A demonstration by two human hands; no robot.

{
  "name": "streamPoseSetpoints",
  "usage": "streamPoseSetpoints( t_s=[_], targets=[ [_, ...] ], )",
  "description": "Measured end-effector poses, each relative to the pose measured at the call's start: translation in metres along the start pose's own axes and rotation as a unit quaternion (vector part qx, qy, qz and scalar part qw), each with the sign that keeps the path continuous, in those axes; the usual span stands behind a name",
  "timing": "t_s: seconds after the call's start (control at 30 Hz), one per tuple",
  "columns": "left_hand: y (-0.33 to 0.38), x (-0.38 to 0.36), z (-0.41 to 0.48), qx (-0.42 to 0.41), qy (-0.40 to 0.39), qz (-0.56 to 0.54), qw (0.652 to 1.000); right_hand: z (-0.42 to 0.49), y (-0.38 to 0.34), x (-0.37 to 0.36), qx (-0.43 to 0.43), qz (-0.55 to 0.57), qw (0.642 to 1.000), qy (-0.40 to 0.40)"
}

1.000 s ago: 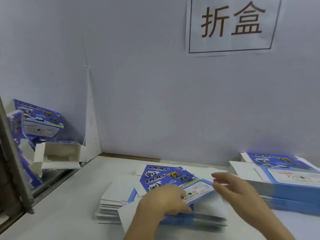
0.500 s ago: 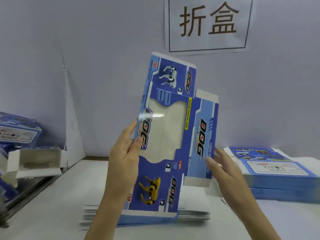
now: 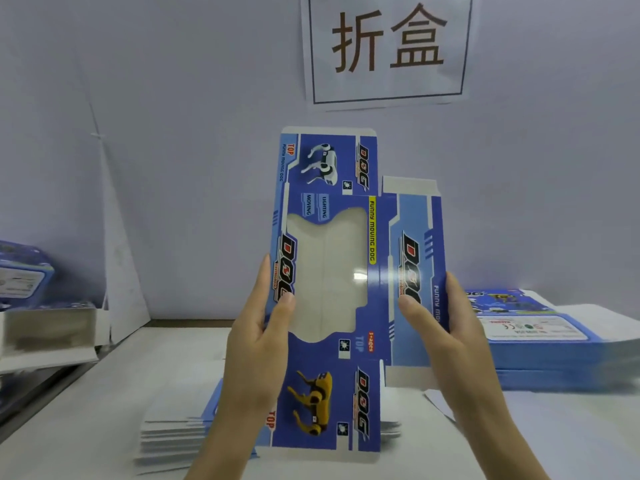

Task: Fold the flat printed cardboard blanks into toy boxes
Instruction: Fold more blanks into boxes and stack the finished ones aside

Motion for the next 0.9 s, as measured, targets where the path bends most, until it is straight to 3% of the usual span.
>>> streamPoseSetpoints(
  t_s=[0.27, 0.53, 0.73, 0.9],
  targets=[
    [-0.002, -0.002, -0.003, 0.018, -0.008, 0.02, 1.0, -0.003, 0.003, -0.005, 0.005, -0.03, 0.999, -0.012],
    [0.002, -0.018, -0.018, 0.016, -0.038, 0.032, 0.999, -0.01, 0.007, -0.023, -0.07, 0.012, 0.993, -0.09],
    [0.003, -0.016, -0.009, 0.022, -0.108, 0.007, 0.994, -0.008, 0.015, -0.013, -0.177, 0.016, 0.97, -0.165],
    [-0.004, -0.004, -0.002, 0.122, -0.191, -0.053, 0.972, -0.005, 0.015, 0.004, -0.243, 0.011, 0.952, -0.188]
  ],
)
Point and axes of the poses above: each hand's wrist, its own z-axis towards the middle knuckle, its own x-axis out of the back of the hand, y = z × x, the point moved 4 cm from there along z, towards the middle knuckle, and after that the axes turned 4 degrees about y, right-handed, at the moved point
